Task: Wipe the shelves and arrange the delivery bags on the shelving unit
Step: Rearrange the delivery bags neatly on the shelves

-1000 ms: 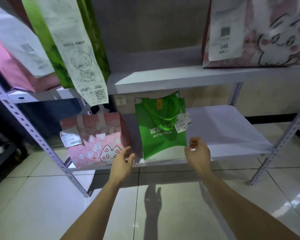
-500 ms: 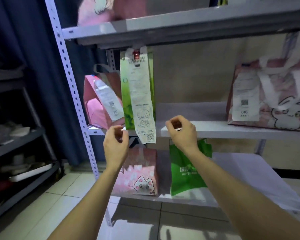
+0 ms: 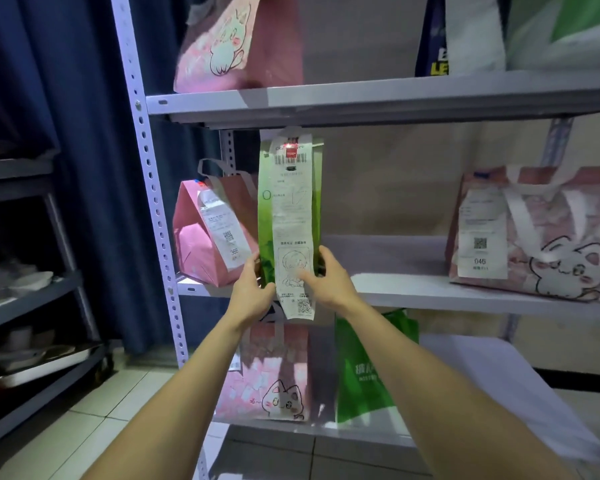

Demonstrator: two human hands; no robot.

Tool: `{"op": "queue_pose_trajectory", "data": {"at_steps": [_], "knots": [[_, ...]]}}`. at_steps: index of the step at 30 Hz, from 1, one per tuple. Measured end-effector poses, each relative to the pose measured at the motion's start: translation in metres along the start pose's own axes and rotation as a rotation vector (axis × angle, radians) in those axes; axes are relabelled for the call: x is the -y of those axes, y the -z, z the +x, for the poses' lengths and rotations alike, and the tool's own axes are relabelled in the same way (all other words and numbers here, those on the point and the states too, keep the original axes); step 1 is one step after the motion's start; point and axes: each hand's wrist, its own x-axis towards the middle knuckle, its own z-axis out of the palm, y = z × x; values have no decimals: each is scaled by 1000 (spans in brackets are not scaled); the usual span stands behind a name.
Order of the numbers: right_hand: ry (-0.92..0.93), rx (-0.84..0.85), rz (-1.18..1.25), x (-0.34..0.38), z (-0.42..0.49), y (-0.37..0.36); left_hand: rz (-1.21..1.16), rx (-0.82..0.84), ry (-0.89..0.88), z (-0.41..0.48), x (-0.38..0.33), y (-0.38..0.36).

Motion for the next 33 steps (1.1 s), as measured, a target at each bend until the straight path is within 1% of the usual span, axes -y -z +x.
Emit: {"op": "queue_pose_trajectory", "data": {"at_steps": [6,14,17,22,29,31,33], "knots": [[-37,-118,-116,-13,-34,64,-33,101,-97,-10,-31,-57],[-129,-227,-150,-45,-53,140,45,236,-153,-12,-66,-122],[-151,-250,-137,-56,-53,152,43,259,-149,-11,-69,-139],[-152,-293,-196,-71,-49,154,52,265,-140,-11,-68,-154],[-166,-267,-163,-79,-48,156,47,253,-137,-9,-58,-151],[-139,-341,-148,-78,-51,156,59,246,-132,-9,-53,-143],[-71,-509,-161,-70,-56,156,72,230,-132,-11,-47,-129]]}}
